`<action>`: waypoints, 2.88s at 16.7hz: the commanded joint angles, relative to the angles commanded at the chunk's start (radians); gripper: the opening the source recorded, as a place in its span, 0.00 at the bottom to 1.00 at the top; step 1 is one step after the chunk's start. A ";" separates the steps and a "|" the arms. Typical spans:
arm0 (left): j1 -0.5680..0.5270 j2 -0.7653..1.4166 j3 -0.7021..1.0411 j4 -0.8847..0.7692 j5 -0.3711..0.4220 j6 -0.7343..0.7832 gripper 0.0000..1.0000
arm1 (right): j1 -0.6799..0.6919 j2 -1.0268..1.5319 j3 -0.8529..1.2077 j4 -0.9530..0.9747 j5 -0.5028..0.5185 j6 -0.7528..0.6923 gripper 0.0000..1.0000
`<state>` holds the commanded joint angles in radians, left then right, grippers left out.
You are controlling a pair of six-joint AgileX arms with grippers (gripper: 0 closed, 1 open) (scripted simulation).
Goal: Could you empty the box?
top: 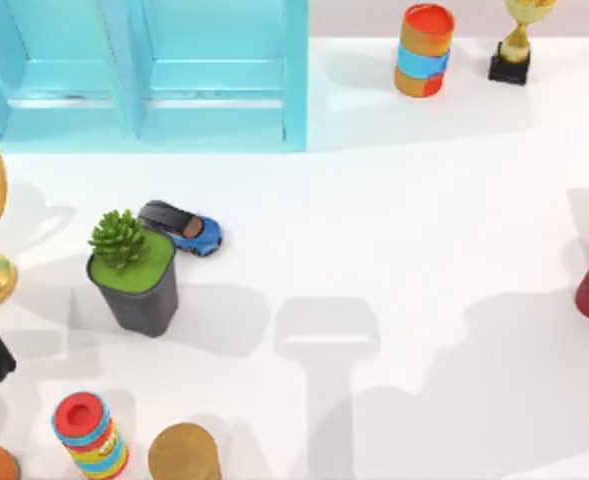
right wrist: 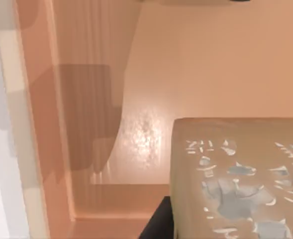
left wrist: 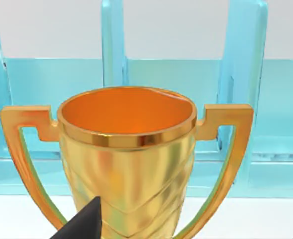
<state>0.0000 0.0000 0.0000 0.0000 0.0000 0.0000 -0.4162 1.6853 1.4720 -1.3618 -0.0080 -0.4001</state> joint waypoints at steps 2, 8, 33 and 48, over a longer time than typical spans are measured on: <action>0.000 0.000 0.000 0.000 0.000 0.000 1.00 | 0.084 0.094 0.098 0.001 0.002 0.088 0.00; 0.000 0.000 0.000 0.000 0.000 0.000 1.00 | 0.453 0.486 0.493 0.015 0.008 0.461 0.00; 0.000 0.000 0.000 0.000 0.000 0.000 1.00 | 0.668 0.722 0.537 0.192 0.014 0.677 0.23; 0.000 0.000 0.000 0.000 0.000 0.000 1.00 | 0.668 0.722 0.537 0.192 0.014 0.677 1.00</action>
<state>0.0000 0.0000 0.0000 0.0000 0.0000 0.0000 0.2517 2.4078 2.0093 -1.1702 0.0059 0.2772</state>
